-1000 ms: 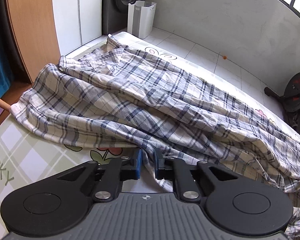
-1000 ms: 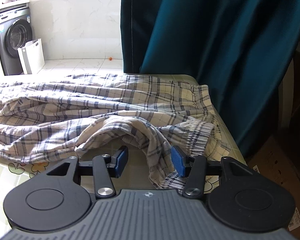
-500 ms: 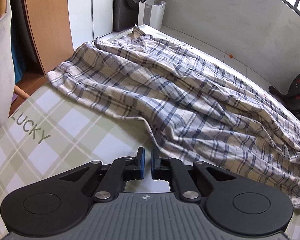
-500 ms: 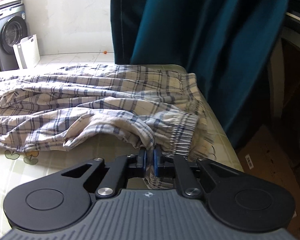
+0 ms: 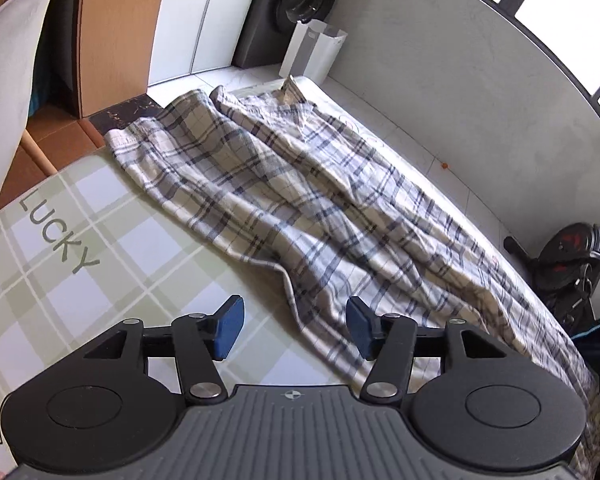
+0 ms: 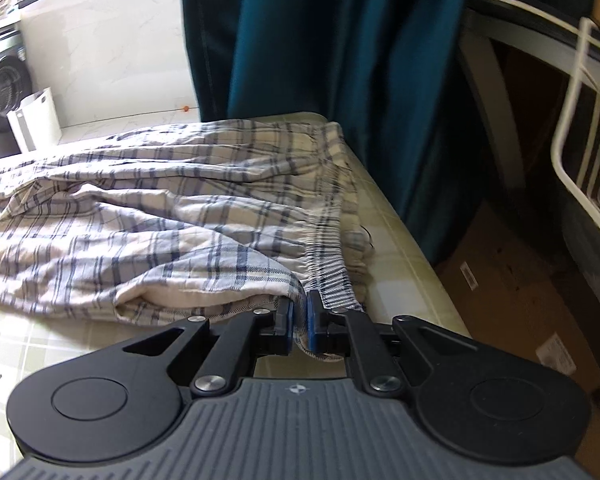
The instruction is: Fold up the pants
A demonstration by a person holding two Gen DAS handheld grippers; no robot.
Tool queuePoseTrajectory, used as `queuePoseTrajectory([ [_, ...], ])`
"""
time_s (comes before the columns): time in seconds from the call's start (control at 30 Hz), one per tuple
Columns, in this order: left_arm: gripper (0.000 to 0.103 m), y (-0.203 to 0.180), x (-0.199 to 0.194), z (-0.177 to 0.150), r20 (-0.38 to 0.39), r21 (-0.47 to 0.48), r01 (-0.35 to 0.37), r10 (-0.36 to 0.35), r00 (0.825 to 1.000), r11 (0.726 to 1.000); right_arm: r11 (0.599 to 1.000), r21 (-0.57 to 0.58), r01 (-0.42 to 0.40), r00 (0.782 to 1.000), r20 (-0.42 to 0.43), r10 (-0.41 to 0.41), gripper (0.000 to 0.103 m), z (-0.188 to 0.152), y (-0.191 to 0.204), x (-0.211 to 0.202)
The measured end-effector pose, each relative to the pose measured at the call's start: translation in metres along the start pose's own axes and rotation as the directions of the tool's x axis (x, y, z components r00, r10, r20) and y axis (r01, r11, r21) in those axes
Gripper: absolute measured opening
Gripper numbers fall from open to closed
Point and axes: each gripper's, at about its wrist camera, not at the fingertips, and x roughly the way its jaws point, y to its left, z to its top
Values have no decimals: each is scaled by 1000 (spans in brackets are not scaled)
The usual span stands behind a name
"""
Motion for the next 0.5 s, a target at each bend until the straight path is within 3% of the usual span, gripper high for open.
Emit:
queuePoseTrajectory([
  [0.23, 60, -11, 38, 19, -33, -39, -86, 84, 996, 996, 1000, 16, -16, 999, 30, 16, 12, 10, 9, -9],
  [0.43, 60, -23, 50, 16, 5, 46, -144, 144, 990, 988, 999, 3, -39, 996, 81, 39, 22, 19, 19, -14],
  [0.47, 56, -26, 52, 16, 11, 58, -162, 161, 987, 985, 999, 1, -38, 995, 89, 37, 22, 20, 21, -15],
  [0.5, 39, -28, 52, 16, 19, 70, -187, 186, 982, 980, 999, 2, -36, 995, 96, 36, 22, 21, 22, -16],
])
